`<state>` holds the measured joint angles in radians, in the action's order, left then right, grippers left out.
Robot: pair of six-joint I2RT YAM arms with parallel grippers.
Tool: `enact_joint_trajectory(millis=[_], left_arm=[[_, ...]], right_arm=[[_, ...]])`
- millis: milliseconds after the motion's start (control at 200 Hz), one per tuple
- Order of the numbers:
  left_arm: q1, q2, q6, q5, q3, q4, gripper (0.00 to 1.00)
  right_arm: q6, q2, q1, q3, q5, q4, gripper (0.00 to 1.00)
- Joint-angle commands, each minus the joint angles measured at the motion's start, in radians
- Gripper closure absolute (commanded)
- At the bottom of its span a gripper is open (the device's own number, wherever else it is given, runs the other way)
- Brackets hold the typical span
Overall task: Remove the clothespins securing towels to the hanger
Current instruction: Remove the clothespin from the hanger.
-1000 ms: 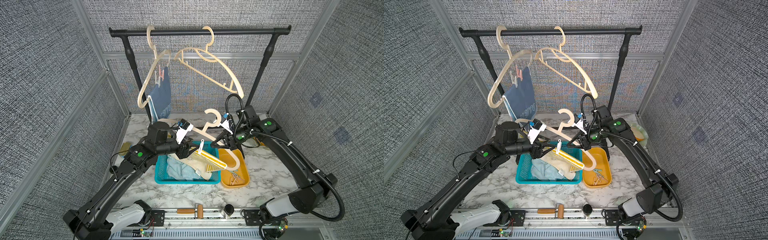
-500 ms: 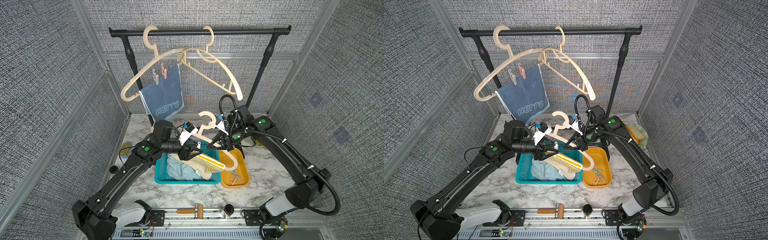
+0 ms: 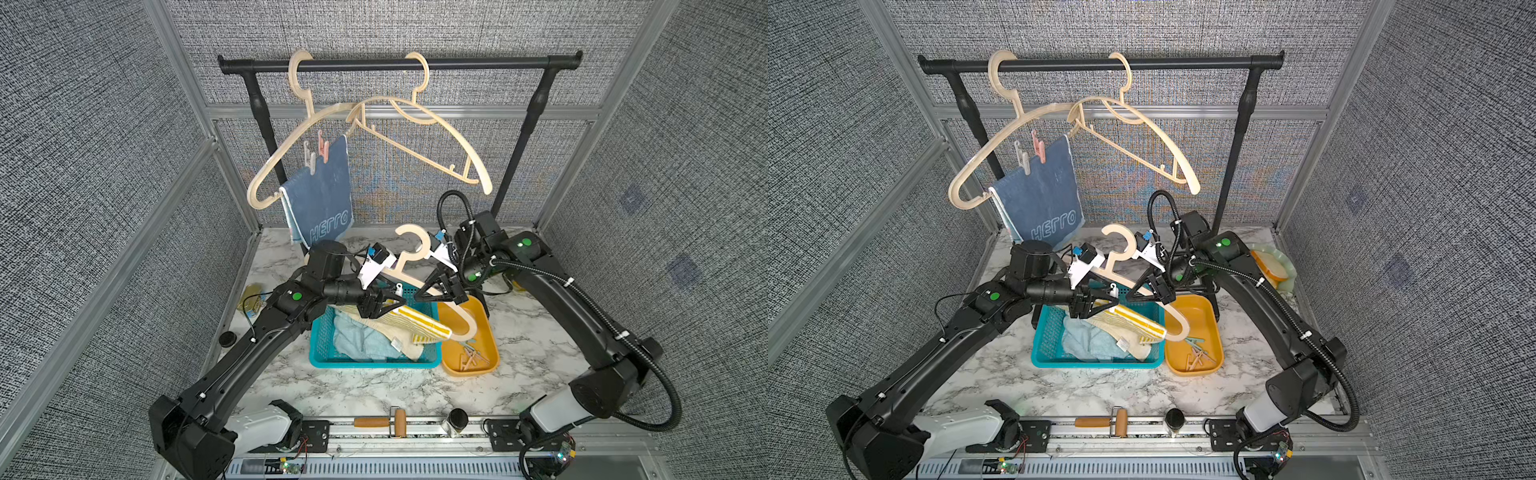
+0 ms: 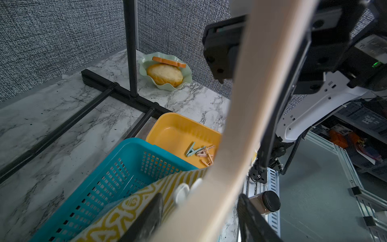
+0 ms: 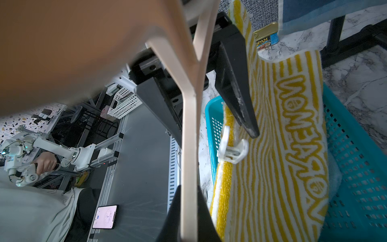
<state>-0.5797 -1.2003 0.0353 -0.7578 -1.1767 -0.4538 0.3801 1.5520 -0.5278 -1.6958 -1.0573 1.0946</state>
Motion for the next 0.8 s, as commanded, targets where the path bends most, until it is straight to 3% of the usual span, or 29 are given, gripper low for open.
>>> enact_joint_trajectory(millis=[0,260,380,630,795], left_arm=[[0.004,-0.011,-0.007,0.012,0.002,0.03,0.41],[0.002,-0.044,-0.02,-0.081,0.013,0.072,0.41],[0.003,-0.047,-0.016,-0.068,0.017,0.069,0.41],[0.0,-0.03,-0.015,-0.212,0.064,0.086,0.41],[0.0,-0.016,-0.014,-0.239,0.092,0.105,0.41]], right_arm=[[0.033,-0.005,-0.005,-0.017,-0.085,0.0,1.0],[0.02,-0.002,-0.017,-0.027,-0.078,-0.008,1.0],[0.01,-0.004,-0.017,-0.028,-0.08,-0.02,1.0],[0.01,0.003,-0.017,-0.037,-0.098,-0.029,1.0],[0.016,0.014,-0.017,-0.043,-0.117,-0.023,1.0]])
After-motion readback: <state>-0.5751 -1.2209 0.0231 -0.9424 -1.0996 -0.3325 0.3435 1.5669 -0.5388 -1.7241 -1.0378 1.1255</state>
